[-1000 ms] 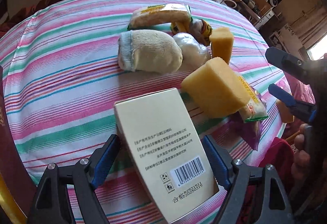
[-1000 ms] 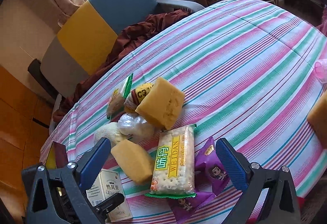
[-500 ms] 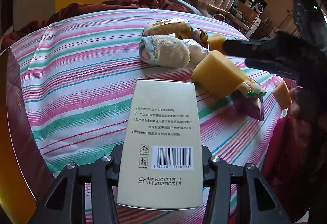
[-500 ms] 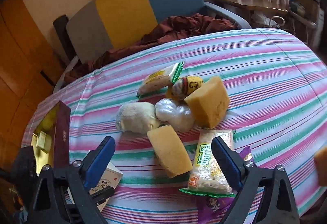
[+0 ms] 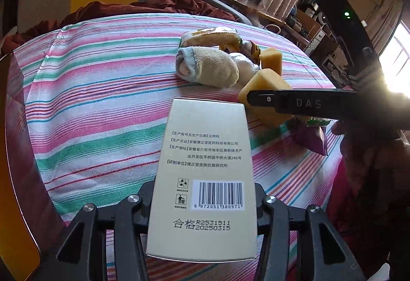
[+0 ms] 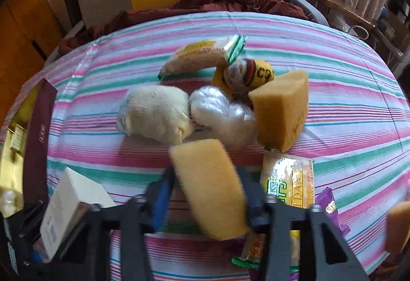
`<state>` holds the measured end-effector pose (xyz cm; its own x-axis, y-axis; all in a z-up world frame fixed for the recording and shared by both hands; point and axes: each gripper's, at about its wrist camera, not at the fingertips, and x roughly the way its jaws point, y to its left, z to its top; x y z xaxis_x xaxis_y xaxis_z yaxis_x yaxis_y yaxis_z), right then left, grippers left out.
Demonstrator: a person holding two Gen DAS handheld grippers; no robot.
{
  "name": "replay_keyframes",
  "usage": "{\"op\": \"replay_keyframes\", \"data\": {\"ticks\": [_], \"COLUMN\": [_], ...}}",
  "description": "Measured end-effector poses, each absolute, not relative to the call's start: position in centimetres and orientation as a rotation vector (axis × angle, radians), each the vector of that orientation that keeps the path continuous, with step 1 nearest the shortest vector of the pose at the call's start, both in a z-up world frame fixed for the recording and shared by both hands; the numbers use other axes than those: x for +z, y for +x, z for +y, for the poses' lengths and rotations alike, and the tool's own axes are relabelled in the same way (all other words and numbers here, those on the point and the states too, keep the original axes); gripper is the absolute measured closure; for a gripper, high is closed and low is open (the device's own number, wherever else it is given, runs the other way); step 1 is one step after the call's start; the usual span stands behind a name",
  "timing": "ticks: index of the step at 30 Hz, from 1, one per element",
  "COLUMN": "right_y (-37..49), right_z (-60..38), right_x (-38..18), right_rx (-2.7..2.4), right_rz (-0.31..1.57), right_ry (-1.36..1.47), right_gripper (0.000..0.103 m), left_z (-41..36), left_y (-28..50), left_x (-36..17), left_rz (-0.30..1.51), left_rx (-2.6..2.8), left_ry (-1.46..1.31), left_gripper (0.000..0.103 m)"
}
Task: Organize objects
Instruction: 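Lift the cream box with the left tool while the right tool grasps a yellow sponge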
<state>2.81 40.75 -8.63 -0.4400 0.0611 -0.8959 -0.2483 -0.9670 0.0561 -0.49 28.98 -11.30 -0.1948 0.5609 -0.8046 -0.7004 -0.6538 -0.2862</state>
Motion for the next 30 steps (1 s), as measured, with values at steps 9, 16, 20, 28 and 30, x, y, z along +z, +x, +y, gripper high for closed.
{"op": "replay_keyframes", "data": {"ticks": [9, 16, 20, 28, 30], "right_y": [3.1, 3.0, 3.2, 3.1, 3.1], "right_z": [42.6, 43.2, 42.5, 42.1, 42.0], "right_x": [-8.8, -8.9, -9.5, -9.6, -9.6], "right_rx": [2.488, 2.48, 2.464, 2.45, 2.451], "right_rz": [0.43, 0.457, 0.423, 0.374, 0.36], "right_ry": [-1.552, -1.553, -1.589, -1.605, -1.606], "right_gripper": [0.065, 0.063, 0.062, 0.062, 0.062], "left_z": [28.8, 28.8, 28.9, 28.9, 29.0], "left_y": [0.0, 0.1, 0.1, 0.3, 0.5], "left_x": [-11.3, -11.3, -11.4, -11.4, -11.4], "left_rz": [0.186, 0.191, 0.2, 0.218, 0.235], "left_rx": [1.948, 1.95, 1.954, 1.96, 1.965], "left_ry": [-1.193, -1.19, -1.184, -1.172, -1.161], "left_gripper": [0.052, 0.052, 0.052, 0.052, 0.052]}}
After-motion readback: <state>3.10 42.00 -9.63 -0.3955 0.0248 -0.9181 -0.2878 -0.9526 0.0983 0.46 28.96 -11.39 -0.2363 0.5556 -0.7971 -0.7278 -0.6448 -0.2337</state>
